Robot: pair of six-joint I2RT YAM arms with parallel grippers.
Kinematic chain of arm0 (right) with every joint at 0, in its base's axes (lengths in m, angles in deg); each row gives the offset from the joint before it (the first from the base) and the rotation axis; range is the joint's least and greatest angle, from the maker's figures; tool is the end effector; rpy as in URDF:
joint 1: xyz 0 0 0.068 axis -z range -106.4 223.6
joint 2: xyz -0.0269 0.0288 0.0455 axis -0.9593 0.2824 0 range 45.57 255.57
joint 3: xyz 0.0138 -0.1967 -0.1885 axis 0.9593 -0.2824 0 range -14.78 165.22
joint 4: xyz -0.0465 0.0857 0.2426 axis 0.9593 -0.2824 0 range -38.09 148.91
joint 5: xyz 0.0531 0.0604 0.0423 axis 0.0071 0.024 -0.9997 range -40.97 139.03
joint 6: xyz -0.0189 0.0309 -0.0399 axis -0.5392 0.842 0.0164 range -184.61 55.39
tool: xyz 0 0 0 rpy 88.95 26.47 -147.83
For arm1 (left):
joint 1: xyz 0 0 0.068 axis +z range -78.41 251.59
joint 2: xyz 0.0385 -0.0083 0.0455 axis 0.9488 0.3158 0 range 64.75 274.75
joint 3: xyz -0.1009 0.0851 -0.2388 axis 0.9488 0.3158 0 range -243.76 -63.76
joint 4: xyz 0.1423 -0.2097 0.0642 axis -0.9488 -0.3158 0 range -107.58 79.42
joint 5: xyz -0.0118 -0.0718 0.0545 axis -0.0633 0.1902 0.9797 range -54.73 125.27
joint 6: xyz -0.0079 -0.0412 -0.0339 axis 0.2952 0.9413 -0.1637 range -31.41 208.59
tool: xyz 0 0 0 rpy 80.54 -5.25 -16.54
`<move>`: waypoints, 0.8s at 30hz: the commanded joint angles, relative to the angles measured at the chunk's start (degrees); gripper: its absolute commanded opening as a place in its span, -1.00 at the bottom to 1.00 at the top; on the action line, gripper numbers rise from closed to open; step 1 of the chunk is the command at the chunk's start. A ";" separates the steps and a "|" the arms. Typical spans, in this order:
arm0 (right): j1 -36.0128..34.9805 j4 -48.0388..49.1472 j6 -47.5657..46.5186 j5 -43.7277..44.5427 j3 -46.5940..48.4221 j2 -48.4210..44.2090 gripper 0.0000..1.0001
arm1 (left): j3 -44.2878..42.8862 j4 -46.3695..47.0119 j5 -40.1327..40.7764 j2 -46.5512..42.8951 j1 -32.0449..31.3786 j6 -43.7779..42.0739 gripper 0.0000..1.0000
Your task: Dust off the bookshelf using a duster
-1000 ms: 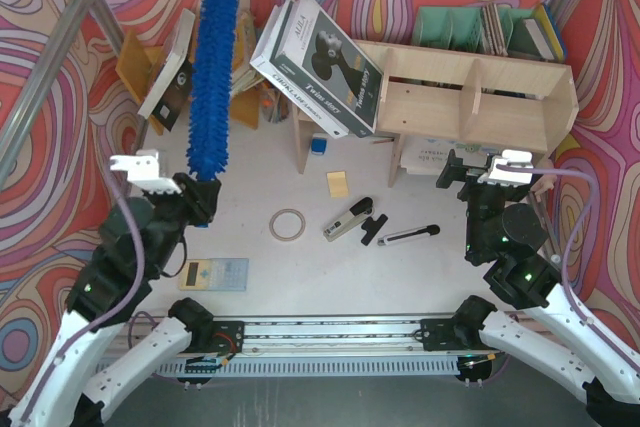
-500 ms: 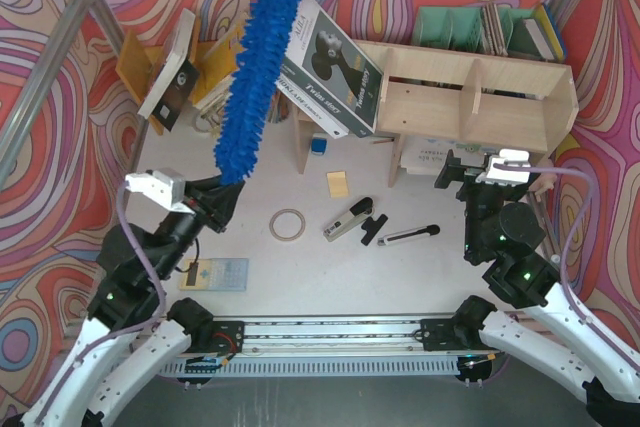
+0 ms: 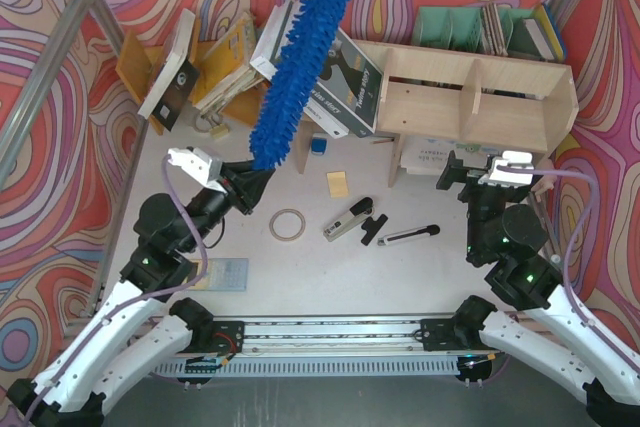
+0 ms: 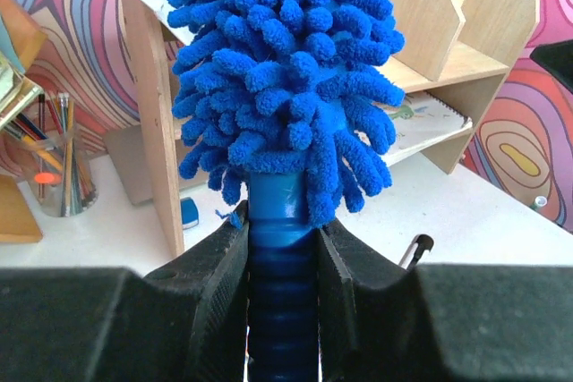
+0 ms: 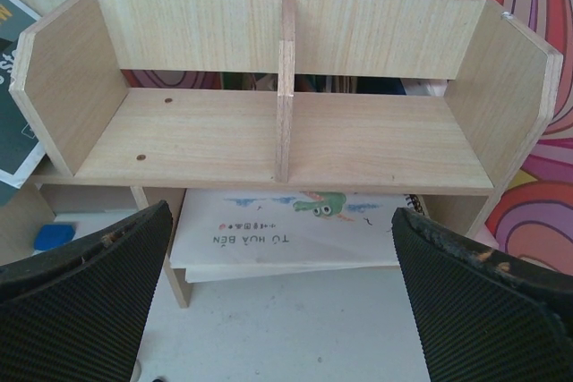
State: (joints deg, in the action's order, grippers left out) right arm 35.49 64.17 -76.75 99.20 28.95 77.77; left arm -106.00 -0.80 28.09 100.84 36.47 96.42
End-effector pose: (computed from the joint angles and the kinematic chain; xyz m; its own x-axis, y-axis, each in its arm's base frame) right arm 0.1092 0.0510 0.3898 0.1836 -0.0272 -0.9826 0.2269 0.9738 0.0154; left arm 0.1193 -0.0893 0.3848 0.1311 -0.2576 -0.9573 0.6934 0.7140 -0.0971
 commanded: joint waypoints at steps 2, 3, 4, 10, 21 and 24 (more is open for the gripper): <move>0.33 0.42 0.47 -0.34 0.37 -0.74 0.97 | 1.28 7.47 -1.01 2.01 0.04 2.13 -1.00; 0.31 0.45 0.51 -0.29 0.38 -0.76 0.97 | 1.45 7.67 -0.97 2.65 0.04 2.30 -1.00; 0.33 0.46 0.45 -0.33 0.32 -0.79 0.98 | 1.58 7.70 -0.82 3.27 0.04 2.66 -1.00; 0.33 0.41 0.43 -0.32 0.32 -0.74 0.97 | 3.04 9.38 -1.80 6.23 -0.19 4.67 -1.00; 0.36 0.54 0.37 -0.25 0.28 -1.01 0.97 | 5.28 13.92 -2.11 13.79 -4.11 4.74 -1.00; 0.31 0.59 0.28 -0.25 0.26 -1.14 0.97 | 5.19 14.89 -1.63 17.30 -5.75 4.04 -1.00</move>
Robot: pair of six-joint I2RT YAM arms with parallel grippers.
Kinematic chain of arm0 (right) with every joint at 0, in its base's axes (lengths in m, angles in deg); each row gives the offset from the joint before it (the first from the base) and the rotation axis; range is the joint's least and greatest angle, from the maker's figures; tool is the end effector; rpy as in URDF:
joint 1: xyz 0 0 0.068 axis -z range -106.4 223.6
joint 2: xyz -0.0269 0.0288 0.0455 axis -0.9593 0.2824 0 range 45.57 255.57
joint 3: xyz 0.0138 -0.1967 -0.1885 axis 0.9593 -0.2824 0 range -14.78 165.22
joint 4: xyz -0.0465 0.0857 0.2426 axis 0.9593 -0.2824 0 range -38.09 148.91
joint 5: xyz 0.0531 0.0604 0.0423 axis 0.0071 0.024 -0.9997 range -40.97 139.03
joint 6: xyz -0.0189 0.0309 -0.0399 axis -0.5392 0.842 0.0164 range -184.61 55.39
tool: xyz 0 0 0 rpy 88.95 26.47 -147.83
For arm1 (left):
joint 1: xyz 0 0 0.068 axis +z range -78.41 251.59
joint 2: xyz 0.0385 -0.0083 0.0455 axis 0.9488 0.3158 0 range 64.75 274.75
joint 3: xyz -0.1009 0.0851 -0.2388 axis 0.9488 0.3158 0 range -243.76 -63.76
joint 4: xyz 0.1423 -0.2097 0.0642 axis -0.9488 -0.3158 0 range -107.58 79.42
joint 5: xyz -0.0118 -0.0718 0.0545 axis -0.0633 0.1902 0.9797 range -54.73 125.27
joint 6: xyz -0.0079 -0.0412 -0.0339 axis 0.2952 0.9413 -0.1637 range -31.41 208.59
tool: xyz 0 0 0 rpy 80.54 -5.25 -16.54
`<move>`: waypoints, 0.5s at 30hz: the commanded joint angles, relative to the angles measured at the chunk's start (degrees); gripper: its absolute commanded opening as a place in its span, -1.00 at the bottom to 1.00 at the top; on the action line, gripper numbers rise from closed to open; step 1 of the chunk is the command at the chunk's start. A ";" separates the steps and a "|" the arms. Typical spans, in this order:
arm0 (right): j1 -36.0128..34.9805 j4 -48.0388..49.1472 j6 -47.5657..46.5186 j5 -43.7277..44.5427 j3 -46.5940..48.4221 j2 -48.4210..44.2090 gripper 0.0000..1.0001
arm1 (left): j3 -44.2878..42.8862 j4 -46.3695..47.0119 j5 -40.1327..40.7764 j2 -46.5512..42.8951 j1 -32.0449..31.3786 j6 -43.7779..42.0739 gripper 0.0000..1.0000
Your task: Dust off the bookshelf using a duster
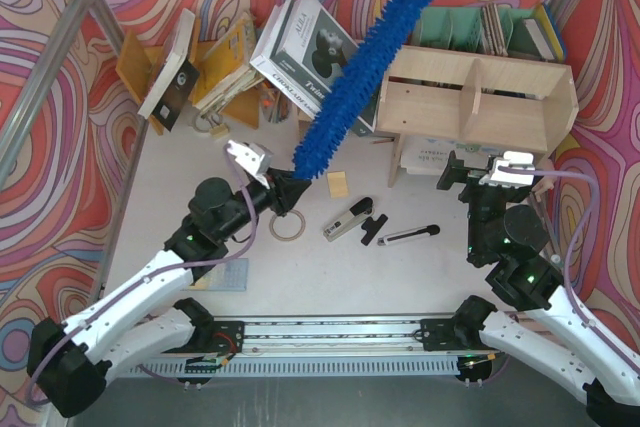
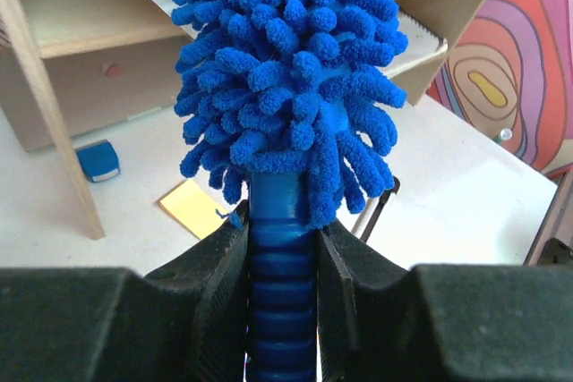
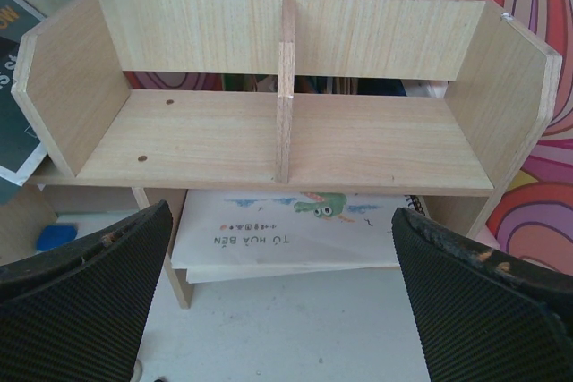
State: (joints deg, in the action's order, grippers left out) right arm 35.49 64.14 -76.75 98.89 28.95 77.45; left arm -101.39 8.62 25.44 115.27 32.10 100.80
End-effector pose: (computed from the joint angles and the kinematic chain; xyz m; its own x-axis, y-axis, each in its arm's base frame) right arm 0.1080 0.0503 0.3904 0.1886 -0.0244 -0.9818 0.2218 0.9749 0.0184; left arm 0.1603 -0.1400 0.3330 -0.0774 -0.2064 -0.9754 0.7583 0.6230 -0.1920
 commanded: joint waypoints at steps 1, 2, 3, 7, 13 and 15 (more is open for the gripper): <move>0.31 0.65 0.23 0.10 0.17 -0.90 0.97 | 0.36 5.83 1.13 3.80 -1.98 -0.63 -1.00; 0.31 0.65 0.15 0.14 0.14 -0.89 0.97 | 0.16 6.11 1.29 4.68 -2.67 -0.87 -1.00; 0.31 0.70 0.11 0.12 0.16 -0.92 0.97 | -0.08 6.45 1.42 5.74 -3.41 -1.13 -1.00; 0.31 0.84 0.01 0.06 0.04 -1.06 0.97 | -2.62 5.42 2.64 7.39 -7.79 -3.30 -1.00; 0.31 1.05 -0.17 0.08 -0.04 -1.07 0.98 | -7.92 3.85 5.55 5.01 -19.16 -7.66 -1.00; 0.31 1.09 -0.16 0.18 0.03 -1.10 0.97 | -9.36 2.40 7.97 5.01 -23.28 -10.43 -1.00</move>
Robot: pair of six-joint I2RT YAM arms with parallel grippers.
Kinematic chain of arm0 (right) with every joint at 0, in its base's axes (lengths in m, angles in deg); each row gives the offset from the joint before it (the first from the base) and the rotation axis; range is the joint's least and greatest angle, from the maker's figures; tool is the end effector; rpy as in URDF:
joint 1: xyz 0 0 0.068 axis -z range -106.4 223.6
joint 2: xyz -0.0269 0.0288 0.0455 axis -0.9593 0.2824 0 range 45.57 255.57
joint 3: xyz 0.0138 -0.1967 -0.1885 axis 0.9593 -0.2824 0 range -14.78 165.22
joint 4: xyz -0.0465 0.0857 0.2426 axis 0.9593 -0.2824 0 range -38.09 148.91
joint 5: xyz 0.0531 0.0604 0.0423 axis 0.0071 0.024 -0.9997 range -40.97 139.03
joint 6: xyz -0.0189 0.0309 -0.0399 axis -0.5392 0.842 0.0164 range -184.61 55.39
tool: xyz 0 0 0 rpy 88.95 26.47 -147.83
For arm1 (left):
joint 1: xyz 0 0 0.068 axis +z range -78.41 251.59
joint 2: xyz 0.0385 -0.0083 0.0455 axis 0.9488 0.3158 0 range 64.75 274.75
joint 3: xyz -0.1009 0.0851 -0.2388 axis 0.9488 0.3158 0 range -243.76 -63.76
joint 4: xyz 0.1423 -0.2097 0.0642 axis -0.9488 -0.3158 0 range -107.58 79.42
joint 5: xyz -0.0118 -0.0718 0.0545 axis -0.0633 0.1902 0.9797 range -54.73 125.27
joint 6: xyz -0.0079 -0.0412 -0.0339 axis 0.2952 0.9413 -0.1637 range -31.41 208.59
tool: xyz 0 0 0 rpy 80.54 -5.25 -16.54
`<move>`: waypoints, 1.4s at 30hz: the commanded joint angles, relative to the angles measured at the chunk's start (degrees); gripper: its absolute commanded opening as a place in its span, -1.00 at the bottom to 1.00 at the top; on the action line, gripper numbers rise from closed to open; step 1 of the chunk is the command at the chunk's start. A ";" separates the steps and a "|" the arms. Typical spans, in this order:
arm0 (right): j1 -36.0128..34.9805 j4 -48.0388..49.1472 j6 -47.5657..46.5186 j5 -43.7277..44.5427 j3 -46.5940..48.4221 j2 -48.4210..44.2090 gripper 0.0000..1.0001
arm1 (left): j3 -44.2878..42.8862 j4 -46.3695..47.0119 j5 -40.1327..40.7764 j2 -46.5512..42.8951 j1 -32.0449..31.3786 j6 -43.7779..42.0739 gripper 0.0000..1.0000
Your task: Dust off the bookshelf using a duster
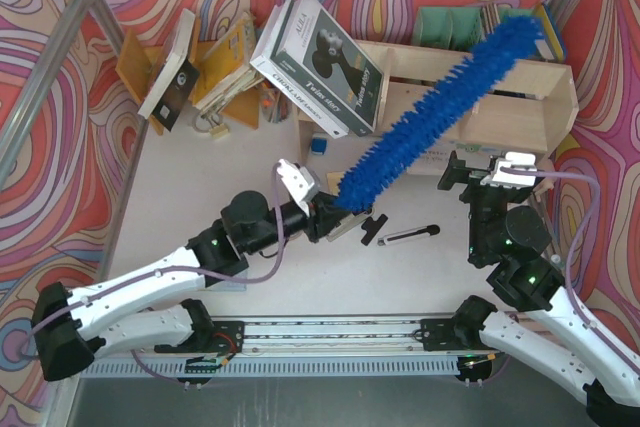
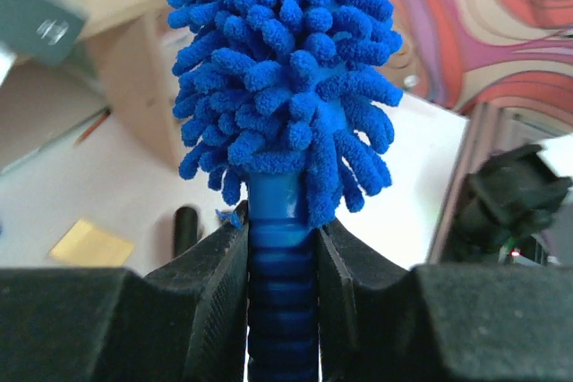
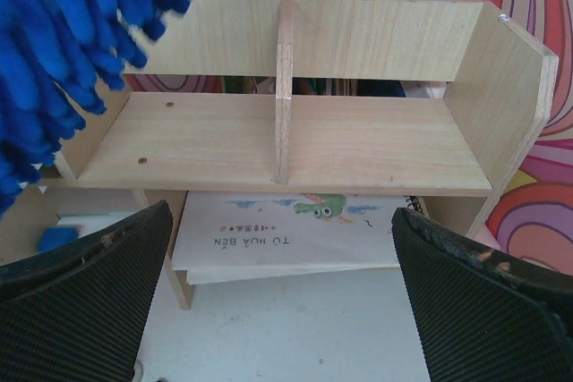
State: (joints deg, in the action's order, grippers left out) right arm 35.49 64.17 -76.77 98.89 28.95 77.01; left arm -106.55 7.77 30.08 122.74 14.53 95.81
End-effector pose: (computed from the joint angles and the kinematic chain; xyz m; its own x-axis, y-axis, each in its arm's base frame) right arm 0.1063 0.0489 0.3911 0.1948 -0.0198 -0.9806 0.2217 0.9748 0.0244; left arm 0.1286 -0.2044 0.3370 -0.0817 -0.1043 -0.9912 0.8816 0.4563 -0.1207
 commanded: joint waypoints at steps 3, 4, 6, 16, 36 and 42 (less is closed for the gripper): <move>0.32 1.01 0.07 0.14 0.12 -1.14 0.97 | -5.46 1.15 6.07 -1.11 -9.04 -6.97 -1.00; 0.31 0.99 0.18 0.09 0.21 -1.40 0.97 | -5.32 1.34 6.88 -0.71 -9.58 -6.50 -1.00; 0.31 0.83 0.53 0.08 0.31 -1.91 0.97 | -4.83 2.01 8.00 0.15 -10.38 -5.79 -1.00; 0.31 -15.76 16.93 -1.58 11.18 -3.61 0.97 | -1.35 8.06 16.13 4.51 -12.90 -3.53 -1.00; 0.32 -25.66 47.51 -16.43 18.79 11.43 0.97 | -0.50 11.04 18.19 6.54 -17.78 -4.55 -1.00; 0.31 -21.18 48.00 -15.18 15.27 11.73 0.97 | -0.01 11.21 17.70 6.13 -20.47 -5.00 -1.00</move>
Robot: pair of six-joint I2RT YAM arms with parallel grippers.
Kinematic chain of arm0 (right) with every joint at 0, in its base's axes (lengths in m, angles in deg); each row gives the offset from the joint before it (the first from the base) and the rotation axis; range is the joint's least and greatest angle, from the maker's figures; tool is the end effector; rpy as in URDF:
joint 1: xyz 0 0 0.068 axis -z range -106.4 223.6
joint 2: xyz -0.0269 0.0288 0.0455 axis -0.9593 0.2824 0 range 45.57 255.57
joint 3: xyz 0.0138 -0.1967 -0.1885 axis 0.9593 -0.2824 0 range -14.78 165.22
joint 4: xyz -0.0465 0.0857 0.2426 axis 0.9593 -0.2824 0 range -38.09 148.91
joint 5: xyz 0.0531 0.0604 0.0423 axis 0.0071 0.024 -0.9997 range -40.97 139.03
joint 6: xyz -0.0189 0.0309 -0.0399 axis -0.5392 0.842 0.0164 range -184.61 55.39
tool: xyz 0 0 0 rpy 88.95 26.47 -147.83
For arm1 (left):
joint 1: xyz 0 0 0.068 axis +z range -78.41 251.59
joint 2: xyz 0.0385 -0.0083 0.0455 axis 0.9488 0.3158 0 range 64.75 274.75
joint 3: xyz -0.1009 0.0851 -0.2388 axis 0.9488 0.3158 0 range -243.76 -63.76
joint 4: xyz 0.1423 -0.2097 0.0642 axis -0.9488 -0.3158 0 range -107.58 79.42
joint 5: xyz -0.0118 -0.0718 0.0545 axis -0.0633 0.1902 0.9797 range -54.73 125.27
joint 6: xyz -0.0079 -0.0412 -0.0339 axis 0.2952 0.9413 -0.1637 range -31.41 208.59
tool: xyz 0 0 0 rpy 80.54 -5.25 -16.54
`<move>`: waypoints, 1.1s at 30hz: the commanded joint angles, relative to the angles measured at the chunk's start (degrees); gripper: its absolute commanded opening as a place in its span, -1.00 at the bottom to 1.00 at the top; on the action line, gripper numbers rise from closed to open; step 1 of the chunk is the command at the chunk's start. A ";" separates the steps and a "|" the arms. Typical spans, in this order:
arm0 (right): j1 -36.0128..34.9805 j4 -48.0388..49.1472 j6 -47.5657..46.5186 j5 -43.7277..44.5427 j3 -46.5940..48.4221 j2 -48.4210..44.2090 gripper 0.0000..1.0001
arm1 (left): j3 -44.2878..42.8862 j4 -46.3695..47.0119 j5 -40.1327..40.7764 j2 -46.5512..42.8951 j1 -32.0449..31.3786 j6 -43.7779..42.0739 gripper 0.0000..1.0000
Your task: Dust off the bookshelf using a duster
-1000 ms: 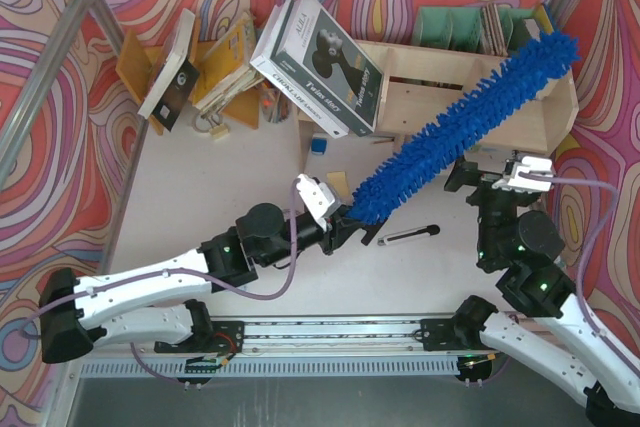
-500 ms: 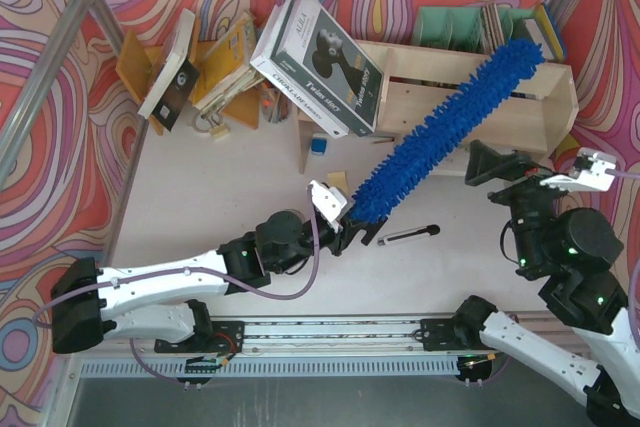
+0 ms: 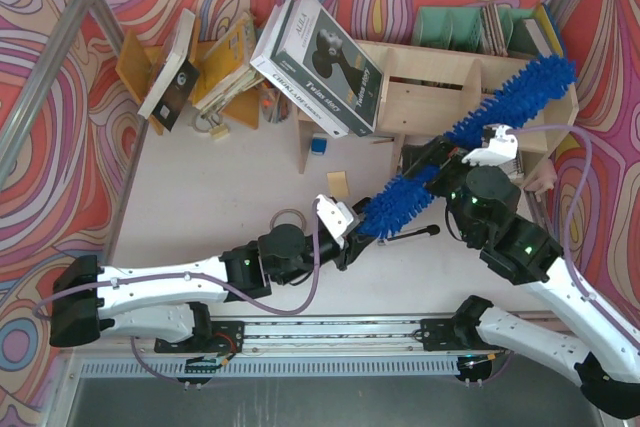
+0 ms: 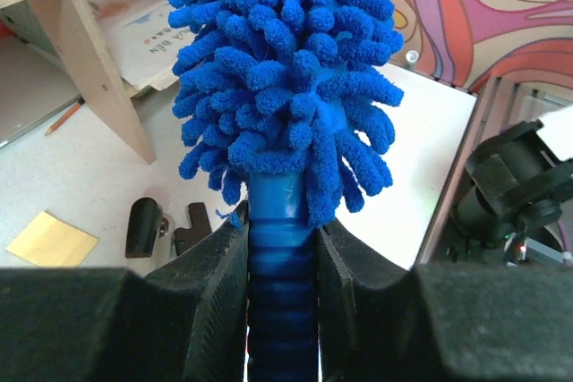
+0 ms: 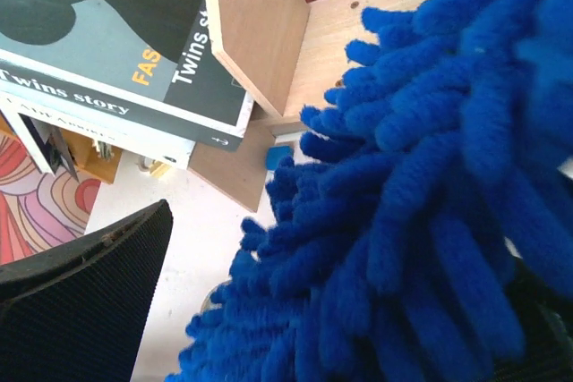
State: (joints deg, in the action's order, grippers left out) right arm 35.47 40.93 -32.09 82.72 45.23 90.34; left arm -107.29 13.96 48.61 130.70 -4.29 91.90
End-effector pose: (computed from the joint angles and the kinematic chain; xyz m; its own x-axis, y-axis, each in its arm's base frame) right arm 0.1354 0.0813 0.4167 -0.0736 0.5108 -0.8565 -0.0454 0.8563 0.5146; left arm 0.0739 -0.2601 0.3205 -0.0423 -0.0624 -0.9972 0.8864 0.4582 -0.0663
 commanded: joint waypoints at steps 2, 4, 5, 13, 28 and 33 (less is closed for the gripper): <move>0.35 1.86 4.27 2.68 -1.61 -2.19 0.96 | 1.21 5.96 -1.23 -1.75 -2.48 -1.06 -1.00; 0.34 1.62 5.36 4.14 -2.38 -3.13 0.95 | 1.43 6.34 -1.23 -1.58 -3.27 -1.19 -1.00; 0.34 1.62 5.76 4.82 -2.82 -3.46 0.94 | 1.51 6.26 -0.95 -1.52 -3.70 -1.41 -1.00; 0.34 -0.39 11.77 10.50 -4.64 -5.60 0.73 | 3.04 6.02 -0.93 -1.94 -5.02 -2.00 -1.00; 0.34 -2.85 20.55 14.88 -6.53 -6.50 0.10 | 2.40 2.69 -2.61 -1.48 -5.86 -1.82 -1.00; 0.34 -1.28 22.67 15.43 -8.29 -8.06 -0.98 | 1.95 1.34 -0.93 -1.06 -5.91 -1.75 -0.99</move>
State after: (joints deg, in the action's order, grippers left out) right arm 35.47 38.11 -12.14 95.35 38.43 83.50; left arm -104.78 13.48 49.18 130.20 -9.12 91.13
